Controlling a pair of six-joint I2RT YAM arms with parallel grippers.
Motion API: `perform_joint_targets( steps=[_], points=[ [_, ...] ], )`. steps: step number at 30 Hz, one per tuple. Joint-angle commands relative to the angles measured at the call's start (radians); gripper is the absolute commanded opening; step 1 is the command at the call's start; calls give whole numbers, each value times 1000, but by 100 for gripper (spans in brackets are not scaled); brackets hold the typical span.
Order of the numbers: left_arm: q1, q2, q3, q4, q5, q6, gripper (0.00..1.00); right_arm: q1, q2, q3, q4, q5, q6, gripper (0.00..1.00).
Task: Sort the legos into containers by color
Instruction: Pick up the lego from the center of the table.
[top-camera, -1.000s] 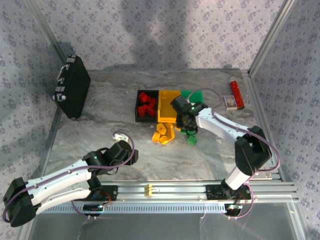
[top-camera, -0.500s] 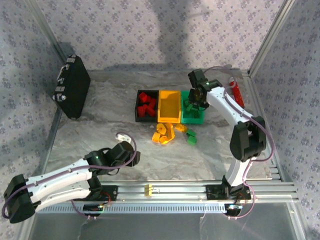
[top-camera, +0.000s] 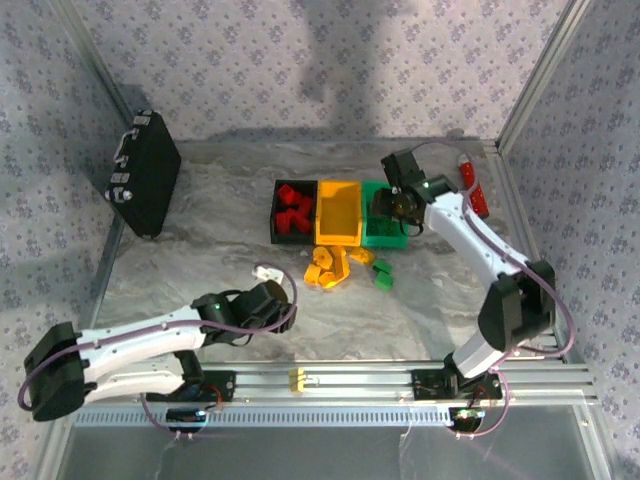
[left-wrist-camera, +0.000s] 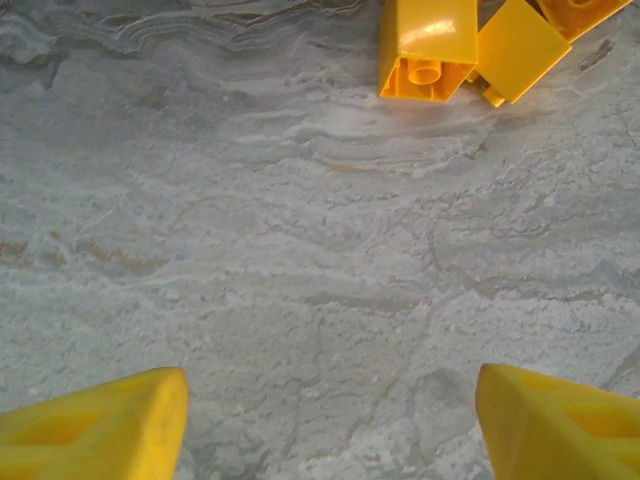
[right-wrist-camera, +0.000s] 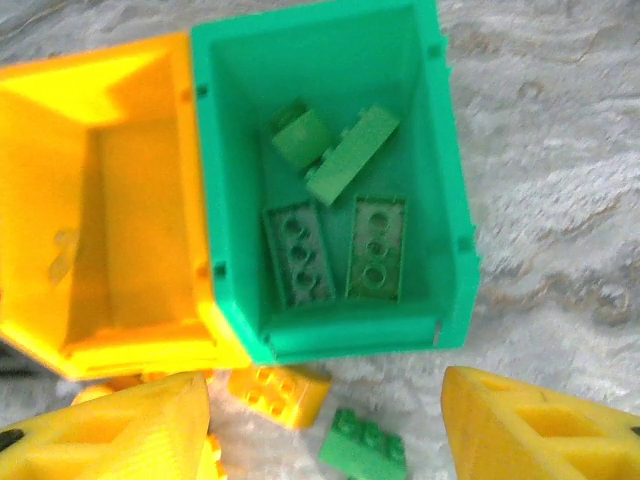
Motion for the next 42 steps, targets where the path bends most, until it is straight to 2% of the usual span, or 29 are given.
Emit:
perform_joint_targets(
  steps=[1, 7, 12, 18, 25, 33, 35, 37, 39, 42],
  points=[
    [5, 85, 75, 82, 33, 42, 79, 36, -65, -104, 56, -75, -29, 65],
    [103, 287, 190, 123, 148, 66, 81, 61, -168, -268, 97, -100, -4, 64],
    [165, 411, 292, 108, 186, 118, 80, 54, -264, -346, 114, -91, 2, 62],
    [223, 534, 397, 81, 235, 165, 73, 29, -329, -401, 119, -96, 8, 62],
    [251, 649, 469, 62, 240, 194, 66, -5, -372, -457, 130, -118, 9, 61],
    [258, 711, 504, 66, 248, 204, 57, -47, -413, -499, 140, -143, 9, 60],
    [258, 723, 514, 61, 249, 207, 52, -54, -420, -504, 140, -148, 10, 60],
    [259, 732, 530, 41, 244, 211, 43, -59, -426, -508, 139, -151, 11, 60],
    [249, 718, 558, -12, 212, 210, 35, -60, -435, -512, 136, -153, 12, 60],
    [216, 639, 583, -59, 133, 225, 32, -65, -454, -525, 134, -152, 14, 60]
  ],
)
